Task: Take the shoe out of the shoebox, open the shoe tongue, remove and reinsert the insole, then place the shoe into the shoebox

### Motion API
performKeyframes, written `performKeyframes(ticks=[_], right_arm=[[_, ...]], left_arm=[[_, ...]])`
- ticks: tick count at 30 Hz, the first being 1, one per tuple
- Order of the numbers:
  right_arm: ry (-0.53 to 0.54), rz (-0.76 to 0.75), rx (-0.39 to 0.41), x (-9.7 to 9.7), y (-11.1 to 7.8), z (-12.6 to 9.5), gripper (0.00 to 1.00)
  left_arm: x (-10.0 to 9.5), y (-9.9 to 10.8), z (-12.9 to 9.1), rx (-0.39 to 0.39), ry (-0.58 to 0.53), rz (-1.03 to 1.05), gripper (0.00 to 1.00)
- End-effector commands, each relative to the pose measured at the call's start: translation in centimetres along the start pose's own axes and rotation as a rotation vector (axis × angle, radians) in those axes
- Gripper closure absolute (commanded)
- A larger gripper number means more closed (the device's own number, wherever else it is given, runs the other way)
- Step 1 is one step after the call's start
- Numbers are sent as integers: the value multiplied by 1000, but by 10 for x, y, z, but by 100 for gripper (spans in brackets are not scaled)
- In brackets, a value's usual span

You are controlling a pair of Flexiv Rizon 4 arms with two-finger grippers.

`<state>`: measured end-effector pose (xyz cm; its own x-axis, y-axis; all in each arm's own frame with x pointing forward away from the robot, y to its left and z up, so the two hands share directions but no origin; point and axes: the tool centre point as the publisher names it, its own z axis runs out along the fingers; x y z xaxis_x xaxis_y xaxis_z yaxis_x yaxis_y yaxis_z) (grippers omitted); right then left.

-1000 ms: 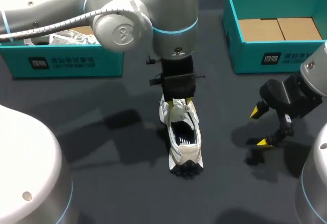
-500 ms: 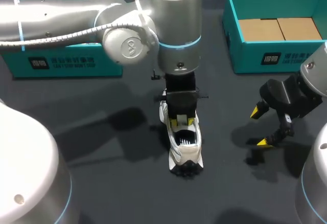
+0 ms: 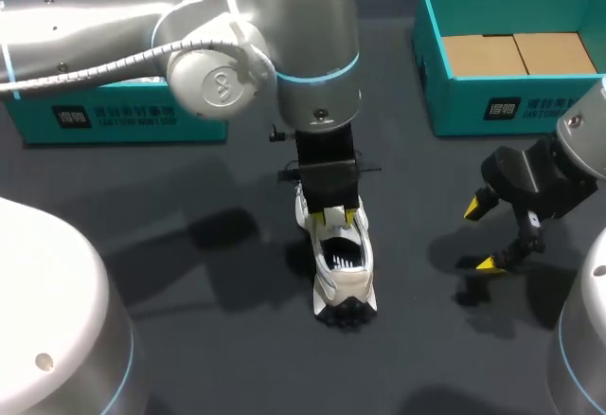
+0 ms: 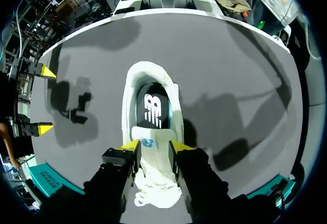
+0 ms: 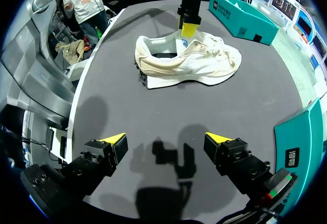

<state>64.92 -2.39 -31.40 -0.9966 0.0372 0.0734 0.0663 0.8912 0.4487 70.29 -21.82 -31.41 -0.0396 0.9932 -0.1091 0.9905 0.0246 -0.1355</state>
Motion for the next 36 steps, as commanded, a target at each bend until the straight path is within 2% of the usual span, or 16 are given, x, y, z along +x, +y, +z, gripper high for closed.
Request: performKeyframes(ticks=[1, 3, 5, 9, 15, 16, 17, 18, 19, 30, 34, 36], right_arm=[[-2, 0, 1, 1, 0, 0, 0], [-2, 0, 1, 1, 0, 0, 0], [-2, 0, 1, 1, 0, 0, 0], [-2, 0, 1, 1, 0, 0, 0], [-2, 0, 1, 1, 0, 0, 0], [-2, 0, 1, 1, 0, 0, 0], [-2, 0, 1, 1, 0, 0, 0], [-2, 0, 1, 1, 0, 0, 0], [-2, 0, 1, 1, 0, 0, 0], [-2, 0, 1, 1, 0, 0, 0], [-2, 0, 1, 1, 0, 0, 0], [-2, 0, 1, 1, 0, 0, 0]], left_arm=[[-10, -2, 33, 10, 26, 3, 65], [-7, -6, 35, 16, 30, 5, 65], [-2, -9, 27, 18, 19, 19, 65], [7, -12, -6, -6, -29, 10, 64], [13, -22, -50, 4, -37, -65, 56], [14, -25, -54, 12, -28, -99, 23], [14, -28, -57, 32, -25, -111, 0], [15, -32, -60, 30, -10, -120, 0], [16, -37, -63, -21, 15, -121, 0], [16, -37, -63, -21, 15, -121, 0], [23, -56, -62, 113, -24, -260, 0], [23, -66, -66, 150, -25, -434, 0]])
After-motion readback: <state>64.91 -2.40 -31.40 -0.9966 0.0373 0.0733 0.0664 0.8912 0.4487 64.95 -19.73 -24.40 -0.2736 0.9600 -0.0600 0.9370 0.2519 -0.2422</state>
